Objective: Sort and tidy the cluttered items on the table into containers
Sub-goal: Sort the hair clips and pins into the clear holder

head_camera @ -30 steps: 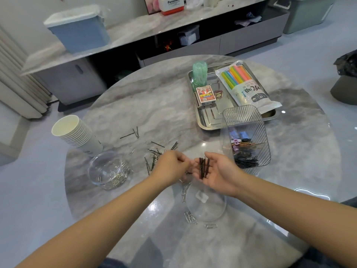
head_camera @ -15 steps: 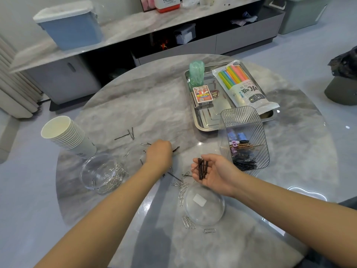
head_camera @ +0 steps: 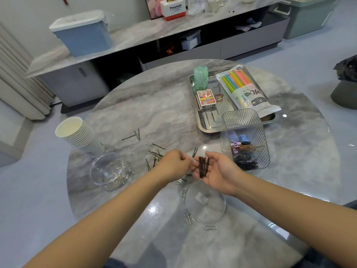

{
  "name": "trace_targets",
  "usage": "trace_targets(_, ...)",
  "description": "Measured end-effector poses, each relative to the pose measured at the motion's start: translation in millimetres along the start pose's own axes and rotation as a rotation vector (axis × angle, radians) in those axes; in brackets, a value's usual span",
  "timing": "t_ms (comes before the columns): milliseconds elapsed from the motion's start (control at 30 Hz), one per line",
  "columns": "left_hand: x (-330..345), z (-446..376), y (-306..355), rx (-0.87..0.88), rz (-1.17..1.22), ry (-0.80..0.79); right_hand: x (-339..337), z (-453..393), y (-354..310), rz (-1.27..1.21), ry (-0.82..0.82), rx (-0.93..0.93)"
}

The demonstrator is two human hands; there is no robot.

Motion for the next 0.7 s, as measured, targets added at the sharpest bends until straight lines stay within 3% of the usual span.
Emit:
trace_targets(267, -2.6, 5.8, -15.0, 0.057, 0.061, 0.297, 4.4, 11.2, 4.2, -0.01, 0.036, 0.015)
trace_targets(500, 12.4, -16.7, -34.5, 0.106, -0.283, 0.193, -10.5, 14.7, 7.5, 0.069, 0.197, -0.049)
trace_targets(700, 27.1, -21.9, -33.0, 0.284, -0.547, 0.157, -14.0, 14.3, 5.1, 0.083, 0.261, -0.078)
Point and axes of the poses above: each hand's wrist, its own z-axis away from the middle knuckle, its own x-axis out of the palm, y = z × x, the point moved 1 cm from there along -z, towards the middle knuckle, and after that the axes turned 8 degrees about -z, right-handed, at the moved point
